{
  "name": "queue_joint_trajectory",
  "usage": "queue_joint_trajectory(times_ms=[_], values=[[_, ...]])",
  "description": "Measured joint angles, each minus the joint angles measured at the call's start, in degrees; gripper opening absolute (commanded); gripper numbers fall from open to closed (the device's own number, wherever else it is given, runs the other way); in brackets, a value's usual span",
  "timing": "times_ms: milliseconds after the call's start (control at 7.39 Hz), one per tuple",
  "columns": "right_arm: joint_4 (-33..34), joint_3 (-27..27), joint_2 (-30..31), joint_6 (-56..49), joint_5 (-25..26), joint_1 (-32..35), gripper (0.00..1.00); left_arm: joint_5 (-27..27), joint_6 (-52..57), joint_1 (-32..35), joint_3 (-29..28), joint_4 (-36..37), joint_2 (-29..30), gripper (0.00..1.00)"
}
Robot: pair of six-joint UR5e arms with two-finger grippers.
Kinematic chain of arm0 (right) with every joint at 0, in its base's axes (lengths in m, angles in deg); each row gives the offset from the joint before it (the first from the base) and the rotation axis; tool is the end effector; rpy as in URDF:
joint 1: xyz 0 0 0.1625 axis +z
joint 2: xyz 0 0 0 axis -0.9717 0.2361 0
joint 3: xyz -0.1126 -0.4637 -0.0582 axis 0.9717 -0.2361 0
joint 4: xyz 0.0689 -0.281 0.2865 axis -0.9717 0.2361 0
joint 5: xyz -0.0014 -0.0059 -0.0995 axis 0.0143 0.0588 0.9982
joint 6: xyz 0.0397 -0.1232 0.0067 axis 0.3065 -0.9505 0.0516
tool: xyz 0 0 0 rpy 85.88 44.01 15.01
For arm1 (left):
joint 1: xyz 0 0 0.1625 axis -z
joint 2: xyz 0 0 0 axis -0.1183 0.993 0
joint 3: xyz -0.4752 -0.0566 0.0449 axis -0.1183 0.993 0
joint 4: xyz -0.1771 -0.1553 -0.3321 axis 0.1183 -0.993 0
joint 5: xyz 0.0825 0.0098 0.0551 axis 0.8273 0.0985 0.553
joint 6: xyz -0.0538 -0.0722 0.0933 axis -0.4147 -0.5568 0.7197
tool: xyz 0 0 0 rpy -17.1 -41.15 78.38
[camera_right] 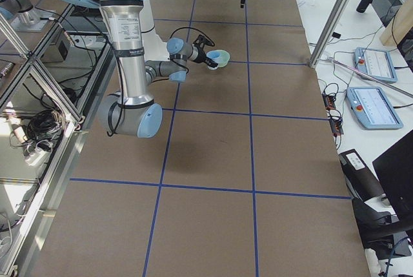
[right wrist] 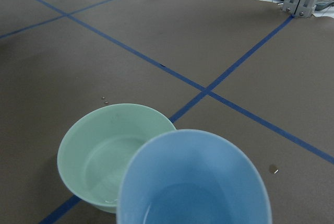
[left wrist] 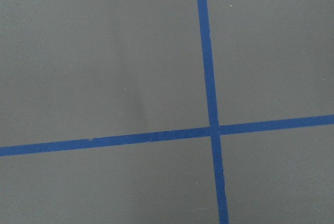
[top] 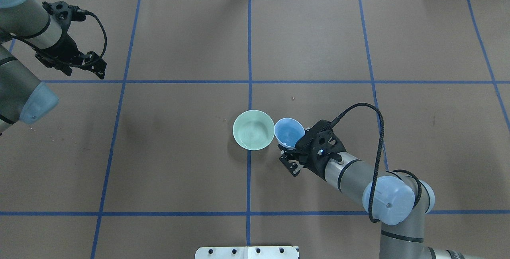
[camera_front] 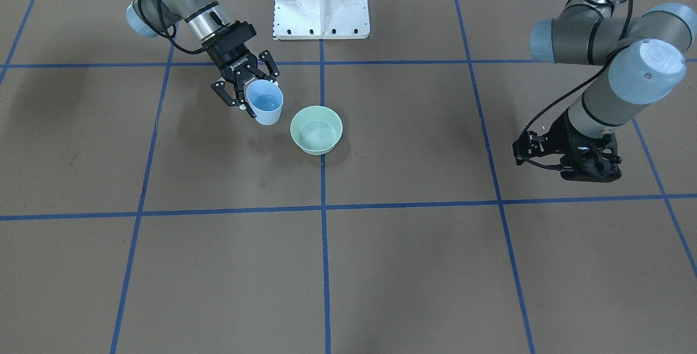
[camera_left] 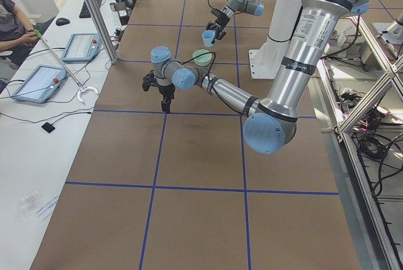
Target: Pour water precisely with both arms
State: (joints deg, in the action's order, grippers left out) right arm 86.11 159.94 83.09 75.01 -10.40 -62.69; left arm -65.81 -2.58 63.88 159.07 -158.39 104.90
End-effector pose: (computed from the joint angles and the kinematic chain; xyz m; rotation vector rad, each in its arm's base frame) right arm -0.5333 -0.3148 0.3738 1.0303 -0.9096 -0.3908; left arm 0.3075 -0.5815 0.4996 0.0520 0.7756 0.0918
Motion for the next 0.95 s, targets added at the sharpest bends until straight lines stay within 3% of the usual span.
queue_joint_trajectory(times_ms=[948], values=[[30.3,5.6,-7.5,-2.8,-1.9,-0.4,0.1,-0.2,6.2,0.5,-6.0,-4.1,-1.5,0.99]])
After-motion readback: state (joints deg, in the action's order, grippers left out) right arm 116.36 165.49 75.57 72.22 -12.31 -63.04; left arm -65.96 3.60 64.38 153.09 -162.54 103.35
